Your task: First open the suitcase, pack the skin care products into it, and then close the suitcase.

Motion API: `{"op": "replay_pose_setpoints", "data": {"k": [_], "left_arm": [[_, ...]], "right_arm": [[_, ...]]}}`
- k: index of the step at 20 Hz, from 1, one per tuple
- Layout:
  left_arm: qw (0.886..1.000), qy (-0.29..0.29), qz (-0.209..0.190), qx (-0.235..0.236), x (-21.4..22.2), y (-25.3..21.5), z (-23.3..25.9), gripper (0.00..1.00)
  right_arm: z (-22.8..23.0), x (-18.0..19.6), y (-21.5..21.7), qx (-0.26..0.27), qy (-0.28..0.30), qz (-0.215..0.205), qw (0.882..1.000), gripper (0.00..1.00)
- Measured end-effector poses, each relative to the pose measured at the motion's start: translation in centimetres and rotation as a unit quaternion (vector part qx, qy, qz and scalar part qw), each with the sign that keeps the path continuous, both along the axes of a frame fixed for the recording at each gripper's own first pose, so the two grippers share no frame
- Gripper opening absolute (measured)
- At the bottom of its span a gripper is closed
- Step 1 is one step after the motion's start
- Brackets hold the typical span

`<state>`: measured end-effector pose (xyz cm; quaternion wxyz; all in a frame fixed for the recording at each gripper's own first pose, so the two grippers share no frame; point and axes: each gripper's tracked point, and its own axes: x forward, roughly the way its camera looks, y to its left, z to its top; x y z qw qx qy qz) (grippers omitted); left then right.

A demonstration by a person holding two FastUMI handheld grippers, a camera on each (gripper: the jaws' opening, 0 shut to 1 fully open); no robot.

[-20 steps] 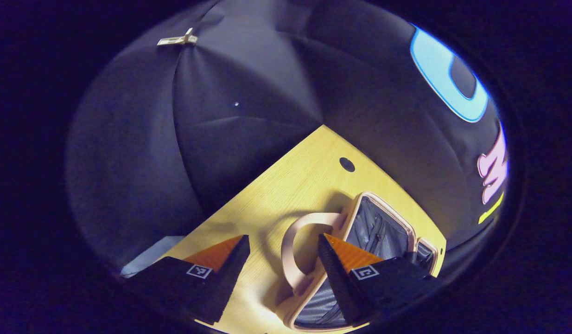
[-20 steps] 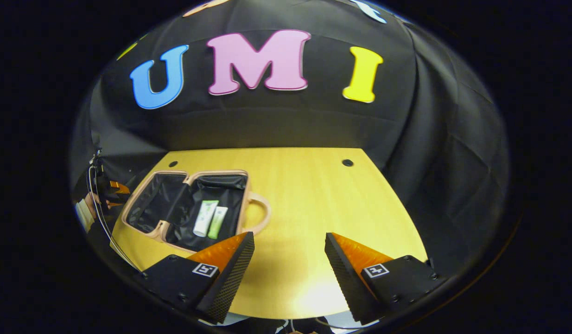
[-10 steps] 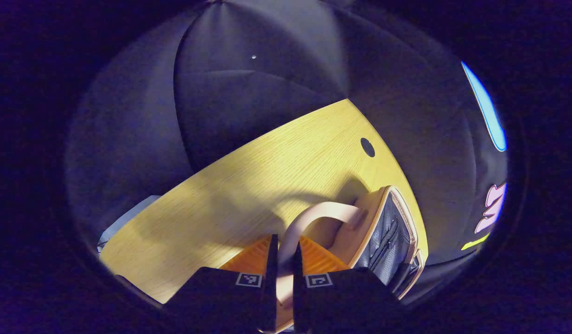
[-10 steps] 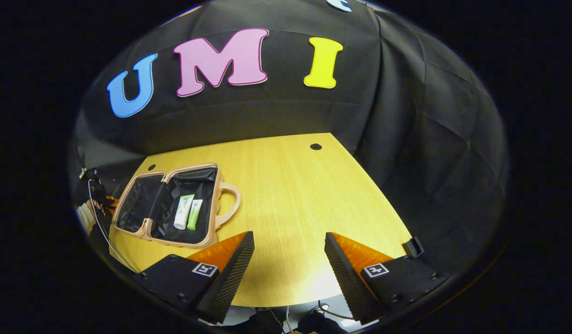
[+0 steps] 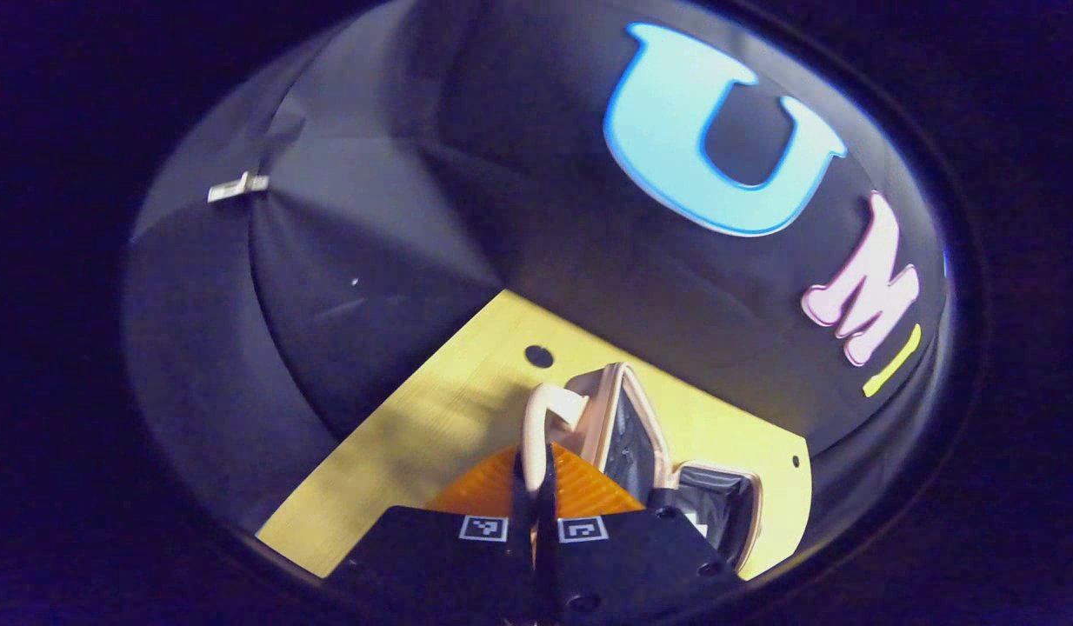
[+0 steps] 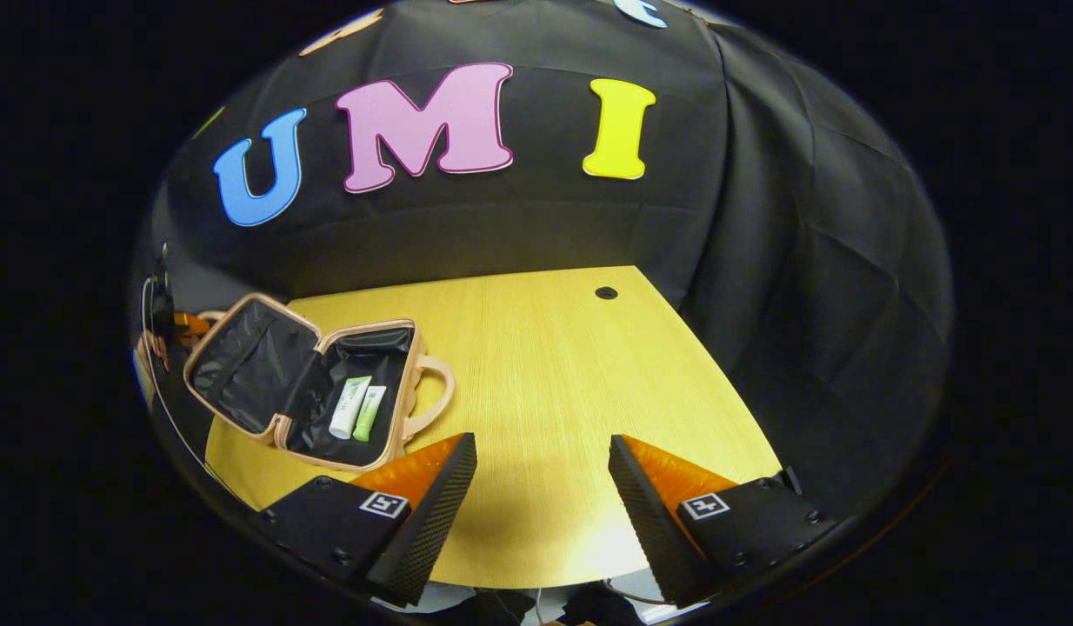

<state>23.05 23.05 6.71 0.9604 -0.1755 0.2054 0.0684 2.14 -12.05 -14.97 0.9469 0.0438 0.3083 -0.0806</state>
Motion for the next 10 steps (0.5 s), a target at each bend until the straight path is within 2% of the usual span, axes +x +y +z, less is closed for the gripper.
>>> {"op": "replay_pose_setpoints", "data": {"k": [3, 5, 8, 10], "left_arm": [[0.996, -0.05, -0.065, 0.015, -1.9, -9.3, 6.1, 0.06], [0.993, -0.065, -0.102, 0.012, -3.0, -16.4, 7.6, 0.06], [0.986, -0.069, -0.152, -0.011, -3.8, -26.4, 7.1, 0.06], [0.982, -0.054, -0.181, -0.024, -4.0, -33.6, 4.9, 0.06]], "right_arm": [[0.3, 1.5, -1.0, 0.011, -0.013, 0.025, 1.0, 0.98], [0.2, 2.4, -1.9, 0.014, -0.019, 0.04, 0.999, 0.98], [0.7, 3.2, -3.3, 0.029, -0.032, 0.039, 0.998, 0.98], [1.0, 3.4, -3.9, 0.043, -0.04, 0.036, 0.998, 0.97]]}}
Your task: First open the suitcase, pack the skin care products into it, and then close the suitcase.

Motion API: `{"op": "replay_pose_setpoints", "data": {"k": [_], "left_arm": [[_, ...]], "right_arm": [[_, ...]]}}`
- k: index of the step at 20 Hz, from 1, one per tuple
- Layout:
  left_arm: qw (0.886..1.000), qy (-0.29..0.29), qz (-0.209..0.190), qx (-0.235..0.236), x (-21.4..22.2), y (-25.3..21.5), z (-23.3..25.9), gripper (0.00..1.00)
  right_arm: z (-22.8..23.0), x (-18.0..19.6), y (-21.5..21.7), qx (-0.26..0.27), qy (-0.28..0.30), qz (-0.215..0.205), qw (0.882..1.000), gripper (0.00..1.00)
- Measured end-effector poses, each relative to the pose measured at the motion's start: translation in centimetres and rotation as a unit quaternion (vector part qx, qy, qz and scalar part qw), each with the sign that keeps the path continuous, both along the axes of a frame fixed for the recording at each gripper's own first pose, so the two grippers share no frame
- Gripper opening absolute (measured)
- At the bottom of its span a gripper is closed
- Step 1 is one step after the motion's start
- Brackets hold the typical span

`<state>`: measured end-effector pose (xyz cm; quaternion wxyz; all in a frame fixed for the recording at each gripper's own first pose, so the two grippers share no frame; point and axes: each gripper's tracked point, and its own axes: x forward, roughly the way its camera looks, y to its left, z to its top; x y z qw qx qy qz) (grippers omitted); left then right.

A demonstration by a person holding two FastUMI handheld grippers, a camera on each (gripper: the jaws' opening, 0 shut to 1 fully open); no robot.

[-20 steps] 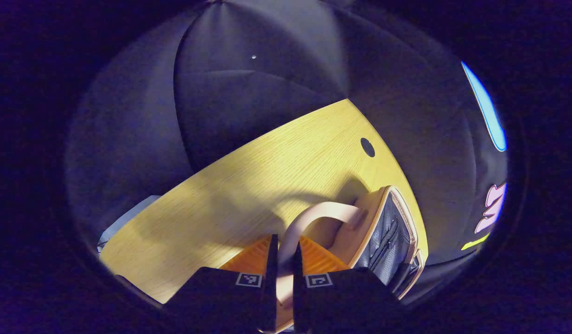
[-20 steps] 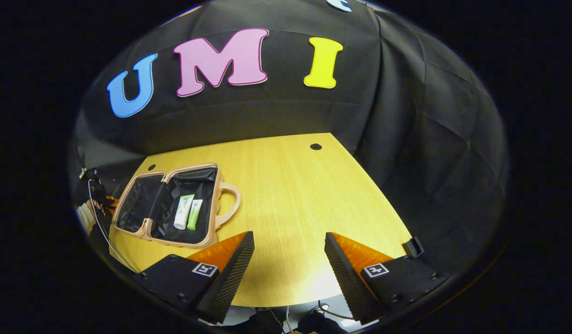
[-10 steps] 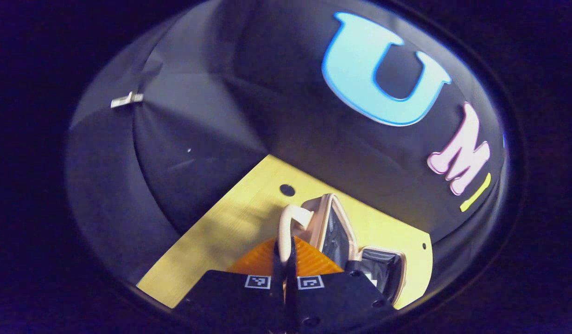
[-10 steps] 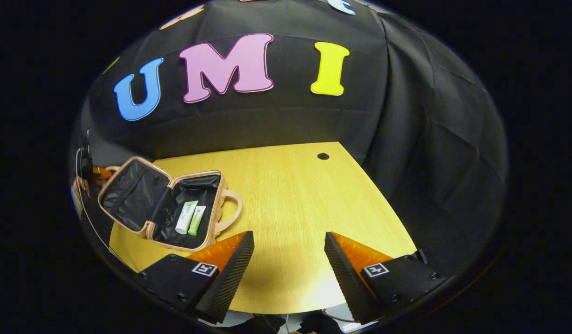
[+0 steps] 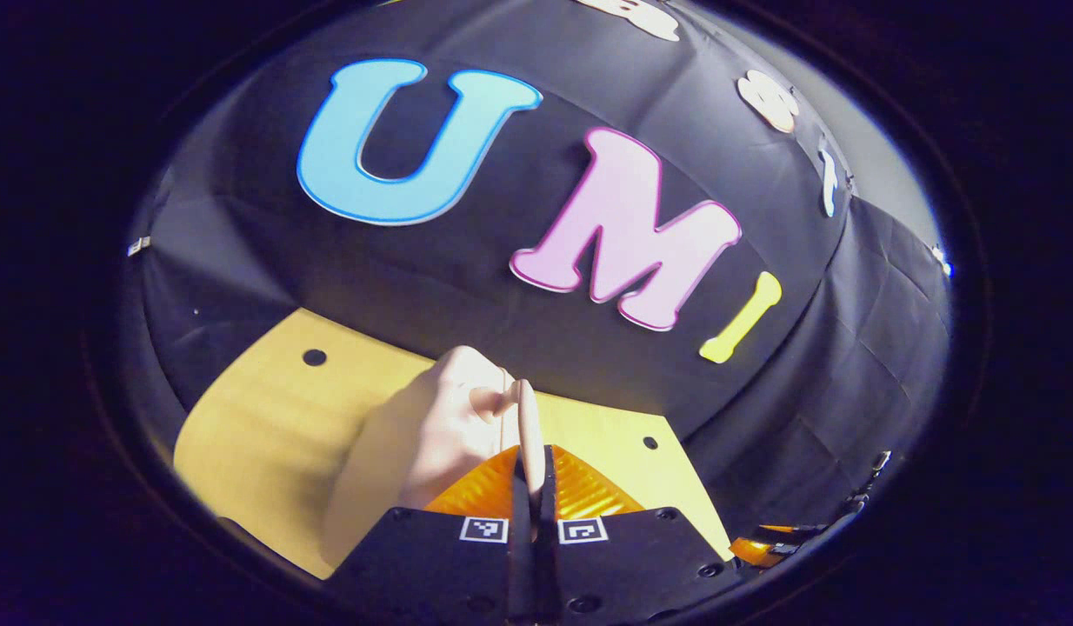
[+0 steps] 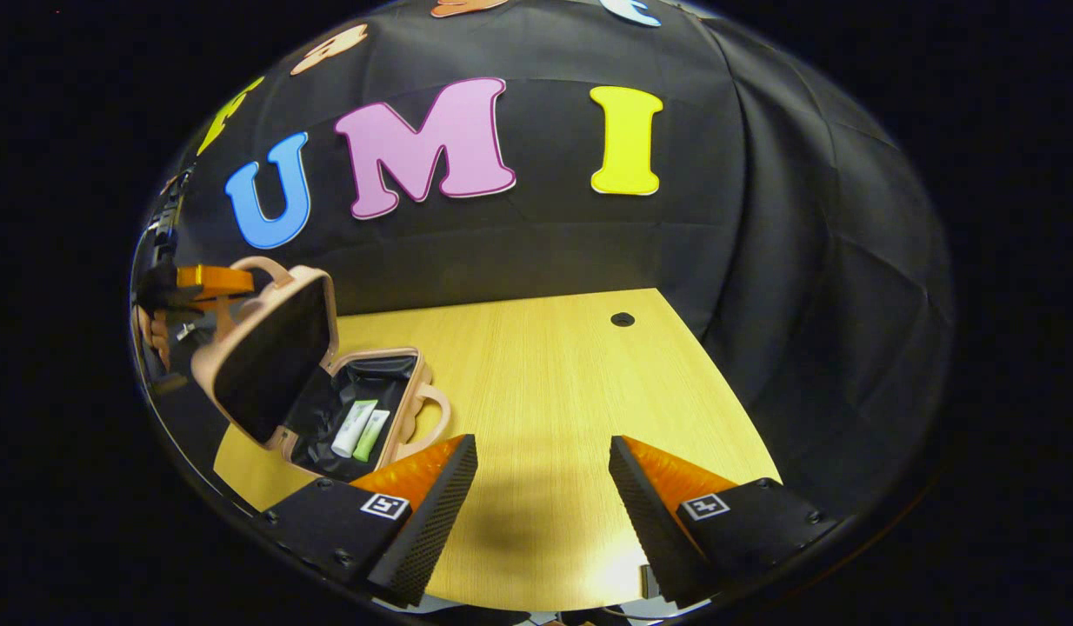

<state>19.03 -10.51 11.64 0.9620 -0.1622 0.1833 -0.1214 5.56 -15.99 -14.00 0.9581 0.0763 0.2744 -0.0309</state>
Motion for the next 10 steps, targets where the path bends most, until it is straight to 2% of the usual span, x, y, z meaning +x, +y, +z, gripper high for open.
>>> {"op": "replay_pose_setpoints", "data": {"k": [3, 6, 8, 10], "left_arm": [[0.997, 0.059, -0.045, 0.0, 1.6, -7.8, -7.0, 0.07], [0.991, 0.115, -0.038, 0.054, 1.9, -11.4, -13.6, 0.07], [0.985, 0.134, -0.028, 0.109, 1.6, -11.9, -15.8, 0.07], [0.978, 0.156, -0.013, 0.136, 1.3, -11.9, -17.6, 0.09]], "right_arm": [[0.0, -0.1, -0.7, 0.008, -0.006, 0.009, 1.0, 0.96], [-0.2, -0.8, -1.4, -0.002, -0.006, 0.028, 1.0, 0.96], [-0.3, -1.4, -2.1, -0.002, -0.006, 0.04, 0.999, 0.96], [-0.7, -1.8, -2.7, -0.001, -0.003, 0.052, 0.999, 0.96]]}}
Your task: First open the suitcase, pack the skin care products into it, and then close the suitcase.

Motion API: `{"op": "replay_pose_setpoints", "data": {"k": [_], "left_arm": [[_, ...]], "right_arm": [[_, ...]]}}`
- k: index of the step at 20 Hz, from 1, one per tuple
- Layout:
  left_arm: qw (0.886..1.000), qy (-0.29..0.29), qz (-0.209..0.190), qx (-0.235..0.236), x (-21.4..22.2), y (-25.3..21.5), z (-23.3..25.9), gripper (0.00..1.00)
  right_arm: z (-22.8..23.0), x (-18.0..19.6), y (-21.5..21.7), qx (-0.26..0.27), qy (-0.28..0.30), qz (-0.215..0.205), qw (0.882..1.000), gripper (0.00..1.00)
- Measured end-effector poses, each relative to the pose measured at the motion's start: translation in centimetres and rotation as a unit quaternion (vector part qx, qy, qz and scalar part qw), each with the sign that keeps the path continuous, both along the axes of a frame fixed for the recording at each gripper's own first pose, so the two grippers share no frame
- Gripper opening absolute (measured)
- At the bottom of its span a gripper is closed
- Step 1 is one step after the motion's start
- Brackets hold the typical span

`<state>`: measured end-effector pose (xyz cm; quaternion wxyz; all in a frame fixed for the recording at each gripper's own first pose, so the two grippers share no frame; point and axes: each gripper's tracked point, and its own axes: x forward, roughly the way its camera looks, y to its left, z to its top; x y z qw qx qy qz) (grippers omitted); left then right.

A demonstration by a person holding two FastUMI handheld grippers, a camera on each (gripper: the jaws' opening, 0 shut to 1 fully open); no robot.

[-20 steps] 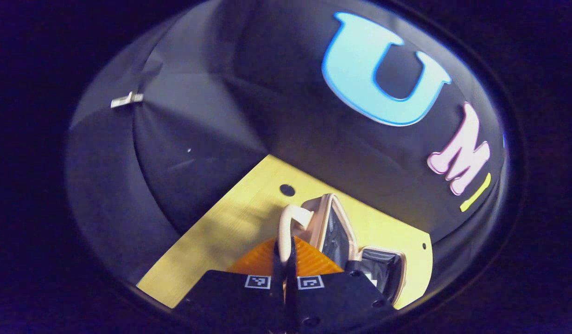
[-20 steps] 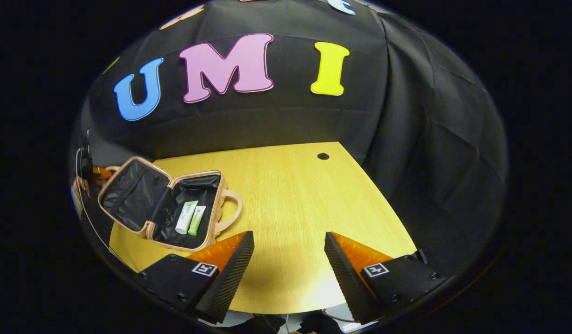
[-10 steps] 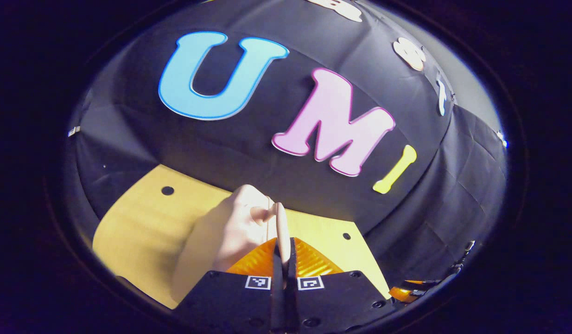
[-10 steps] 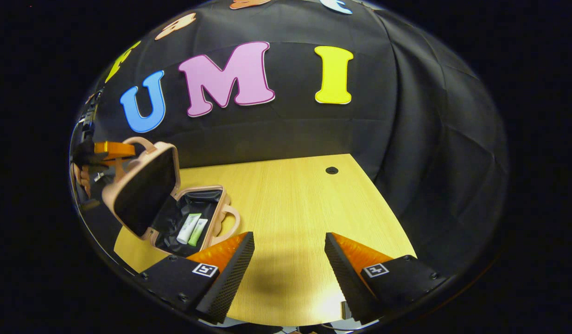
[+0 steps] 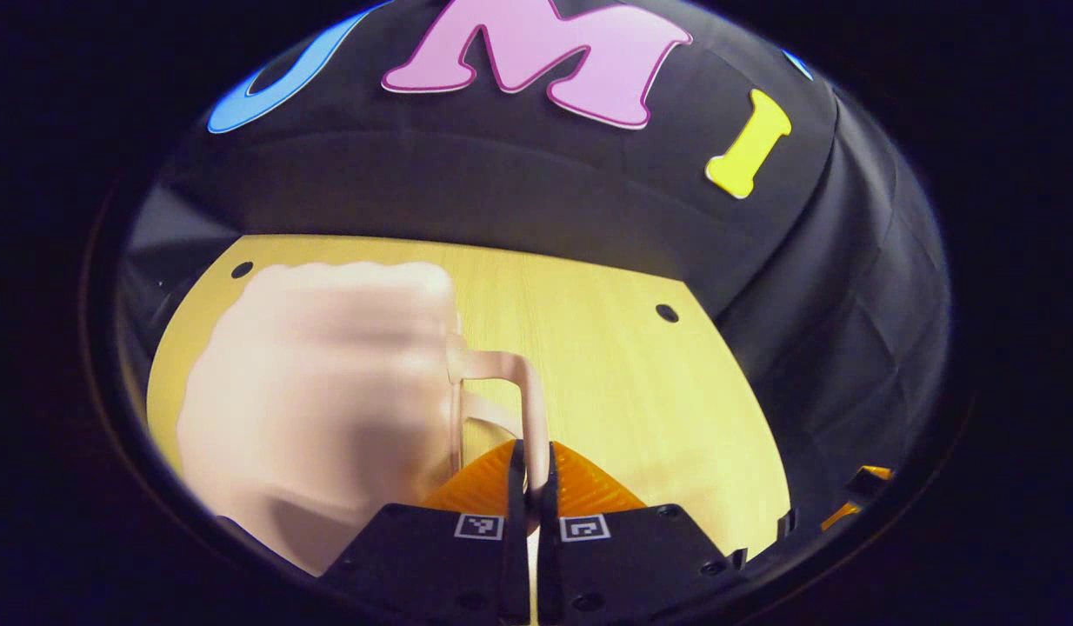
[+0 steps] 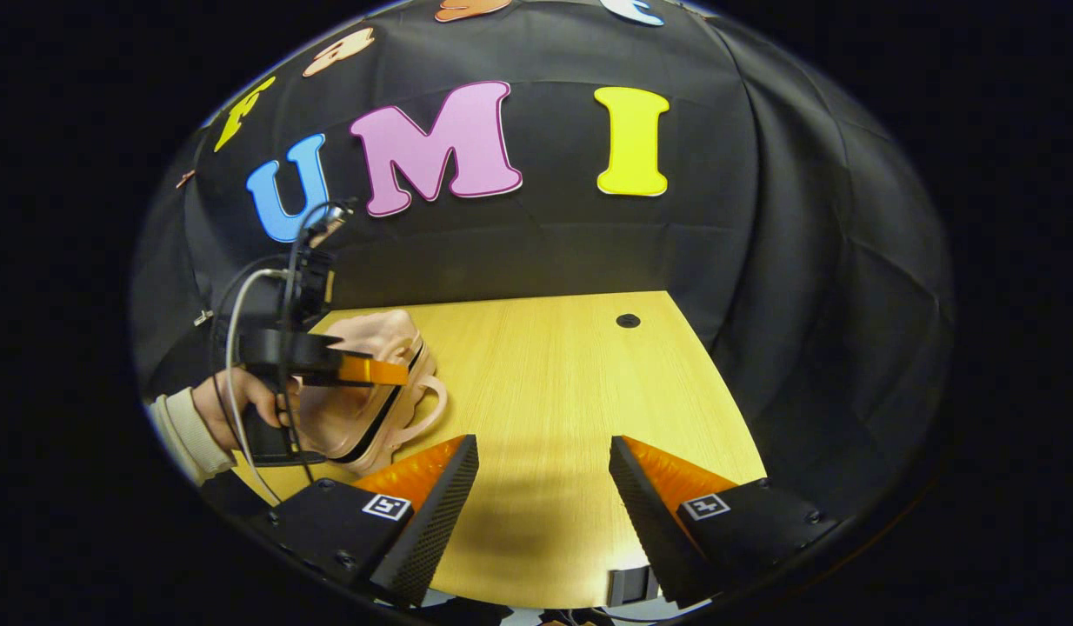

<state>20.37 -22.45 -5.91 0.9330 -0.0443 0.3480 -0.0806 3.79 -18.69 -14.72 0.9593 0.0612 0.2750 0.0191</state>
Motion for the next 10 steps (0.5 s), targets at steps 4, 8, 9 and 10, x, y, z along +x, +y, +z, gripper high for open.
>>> {"op": "replay_pose_setpoints", "data": {"k": [4, 8, 9, 10], "left_arm": [[0.999, -0.026, -0.002, -0.031, -0.3, -1.6, -0.4, 0.27], [0.989, -0.123, -0.011, -0.087, -3.6, -3.0, 6.1, 0.9], [0.984, -0.157, -0.01, -0.082, -4.4, -2.6, 8.3, 0.95], [0.979, -0.189, -0.006, -0.076, -5.4, -1.7, 10.1, 0.94]], "right_arm": [[0.5, -0.1, -0.7, -0.042, -0.02, 0.045, 0.998, 0.96], [1.7, -0.9, -0.1, -0.026, -0.033, 0.036, 0.998, 0.96], [2.3, -1.0, 0.1, -0.02, -0.039, 0.027, 0.999, 0.96], [2.9, -1.1, 0.4, -0.017, -0.047, 0.016, 0.999, 0.96]]}}
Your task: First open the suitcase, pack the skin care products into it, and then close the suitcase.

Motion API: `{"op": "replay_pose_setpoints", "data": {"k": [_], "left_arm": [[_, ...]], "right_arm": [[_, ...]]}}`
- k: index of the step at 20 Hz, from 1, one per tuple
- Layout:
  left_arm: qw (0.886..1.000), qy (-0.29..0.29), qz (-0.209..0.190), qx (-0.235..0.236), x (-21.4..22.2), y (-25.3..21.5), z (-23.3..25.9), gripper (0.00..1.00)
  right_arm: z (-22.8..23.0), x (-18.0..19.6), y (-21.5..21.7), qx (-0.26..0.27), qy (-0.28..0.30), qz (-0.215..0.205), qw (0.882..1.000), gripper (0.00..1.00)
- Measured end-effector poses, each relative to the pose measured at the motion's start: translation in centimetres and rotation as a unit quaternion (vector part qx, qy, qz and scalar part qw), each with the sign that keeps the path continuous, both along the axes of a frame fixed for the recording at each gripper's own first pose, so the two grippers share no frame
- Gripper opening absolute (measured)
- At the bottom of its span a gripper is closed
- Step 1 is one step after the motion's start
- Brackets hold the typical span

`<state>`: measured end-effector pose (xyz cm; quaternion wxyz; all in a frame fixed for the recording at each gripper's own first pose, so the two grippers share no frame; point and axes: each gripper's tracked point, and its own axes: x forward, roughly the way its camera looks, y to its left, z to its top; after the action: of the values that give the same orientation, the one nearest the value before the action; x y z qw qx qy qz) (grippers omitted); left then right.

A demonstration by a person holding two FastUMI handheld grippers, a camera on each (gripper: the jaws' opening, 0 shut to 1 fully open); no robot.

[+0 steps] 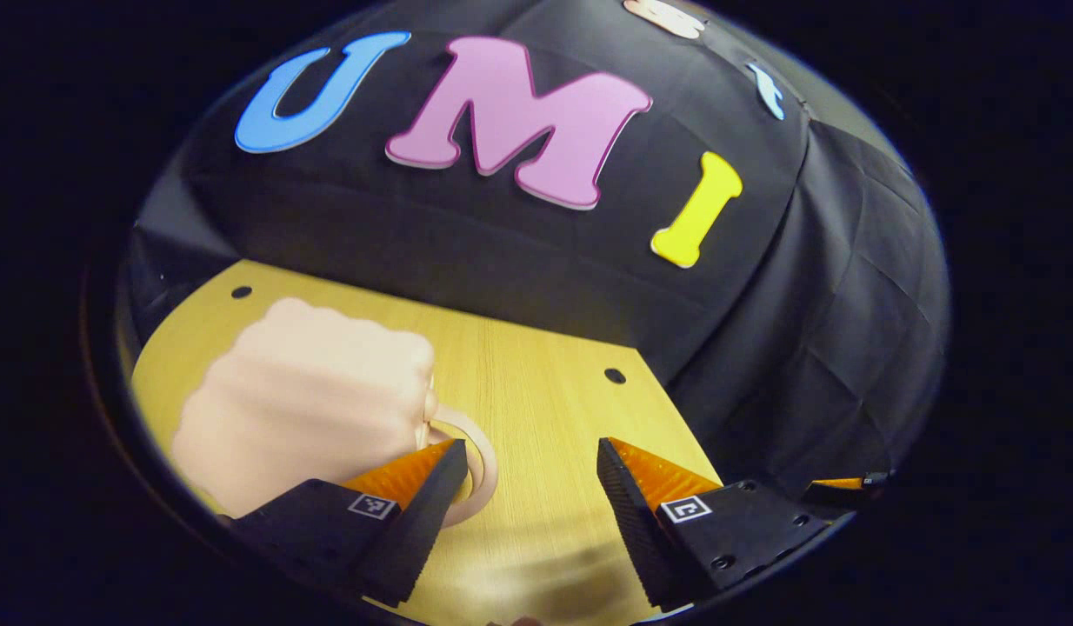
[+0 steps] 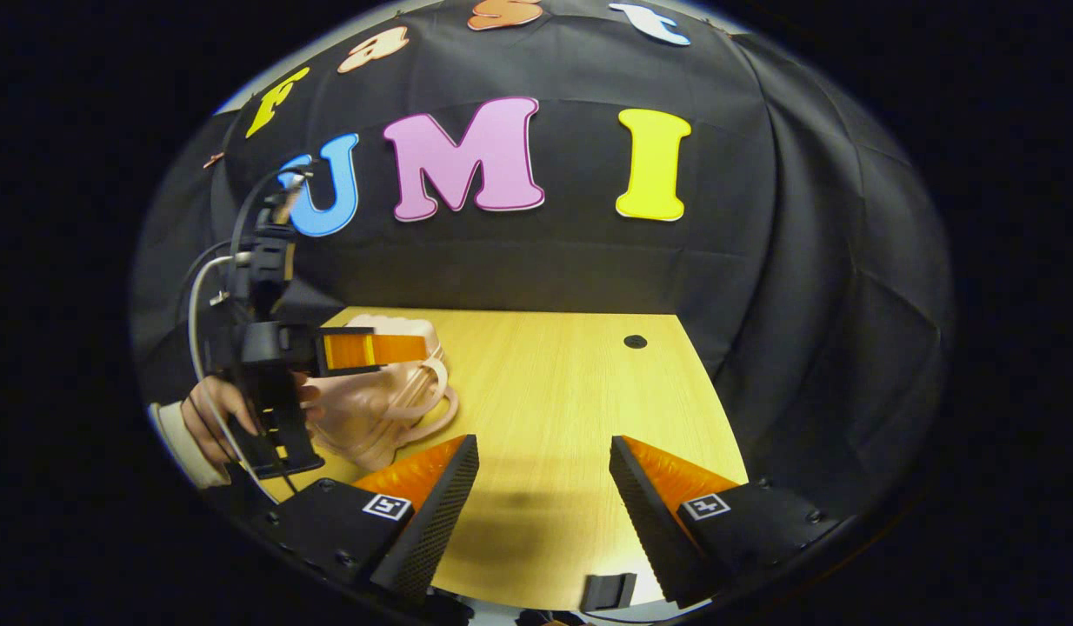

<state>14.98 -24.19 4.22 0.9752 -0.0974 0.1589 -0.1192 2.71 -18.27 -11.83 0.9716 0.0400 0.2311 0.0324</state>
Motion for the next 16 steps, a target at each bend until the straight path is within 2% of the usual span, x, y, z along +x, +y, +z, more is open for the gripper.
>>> {"op": "replay_pose_setpoints", "data": {"k": [5, 10, 16], "left_arm": [[0.991, -0.111, 0.037, 0.06, -6.2, 6.1, 7.6, 0.95], [0.976, -0.189, 0.044, 0.1, -11.6, 10.4, 13.3, 0.96], [0.961, -0.248, 0.077, 0.098, -18.2, 15.3, 16.4, 0.96]], "right_arm": [[3.9, -1.0, 3.1, 0.017, -0.036, -0.042, 0.998, 0.96], [10.2, -2.2, 7.1, 0.016, -0.112, -0.061, 0.992, 0.97], [16.1, -5.7, 10.7, 0.029, -0.204, -0.095, 0.974, 0.96]]}}
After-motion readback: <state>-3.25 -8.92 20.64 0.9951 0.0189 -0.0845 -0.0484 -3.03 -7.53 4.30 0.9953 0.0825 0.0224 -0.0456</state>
